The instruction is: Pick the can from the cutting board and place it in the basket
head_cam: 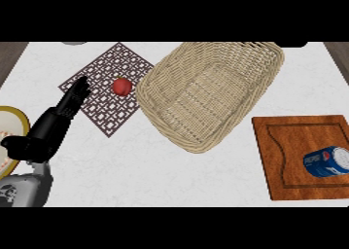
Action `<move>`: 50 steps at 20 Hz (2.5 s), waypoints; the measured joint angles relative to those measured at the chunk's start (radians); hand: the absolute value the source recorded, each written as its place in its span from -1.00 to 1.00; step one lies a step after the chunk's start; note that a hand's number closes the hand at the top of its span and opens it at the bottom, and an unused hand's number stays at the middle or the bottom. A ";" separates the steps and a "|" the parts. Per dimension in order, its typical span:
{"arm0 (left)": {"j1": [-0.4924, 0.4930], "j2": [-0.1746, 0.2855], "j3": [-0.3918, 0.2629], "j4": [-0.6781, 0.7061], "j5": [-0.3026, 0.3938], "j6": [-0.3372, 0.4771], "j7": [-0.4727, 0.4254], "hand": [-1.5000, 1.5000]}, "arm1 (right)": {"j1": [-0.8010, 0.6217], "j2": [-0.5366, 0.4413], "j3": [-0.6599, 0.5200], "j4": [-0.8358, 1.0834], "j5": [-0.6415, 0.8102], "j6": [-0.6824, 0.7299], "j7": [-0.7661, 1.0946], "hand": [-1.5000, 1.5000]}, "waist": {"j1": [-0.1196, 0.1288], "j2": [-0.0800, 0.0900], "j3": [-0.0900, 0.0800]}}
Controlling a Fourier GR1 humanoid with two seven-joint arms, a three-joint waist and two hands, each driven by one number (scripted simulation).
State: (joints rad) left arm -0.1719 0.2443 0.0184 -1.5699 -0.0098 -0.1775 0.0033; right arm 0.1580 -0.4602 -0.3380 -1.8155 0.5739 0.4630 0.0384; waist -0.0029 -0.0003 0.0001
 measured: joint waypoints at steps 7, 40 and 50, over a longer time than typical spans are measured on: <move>0.019 -0.024 0.004 -0.052 -0.014 -0.010 0.038 0.00 | -0.051 0.030 0.040 0.078 0.103 -0.023 -0.015 -1.00 | 0.003 0.000 0.000; 0.005 -0.054 0.059 -0.034 -0.053 -0.063 0.028 0.00 | -0.123 0.056 0.150 0.355 0.347 -0.129 -0.148 1.00 | 0.003 -0.009 -0.015; -0.003 -0.077 0.034 -0.035 -0.069 -0.061 0.030 0.00 | -0.188 0.276 0.336 0.276 0.547 -0.236 0.094 1.00 | 0.032 -0.004 -0.016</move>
State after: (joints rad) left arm -0.1749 0.1677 0.0527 -1.6047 -0.0792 -0.2386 0.0328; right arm -0.0299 -0.1838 -0.0025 -1.5395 1.1212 0.2266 0.1328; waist 0.0296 -0.0047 -0.0159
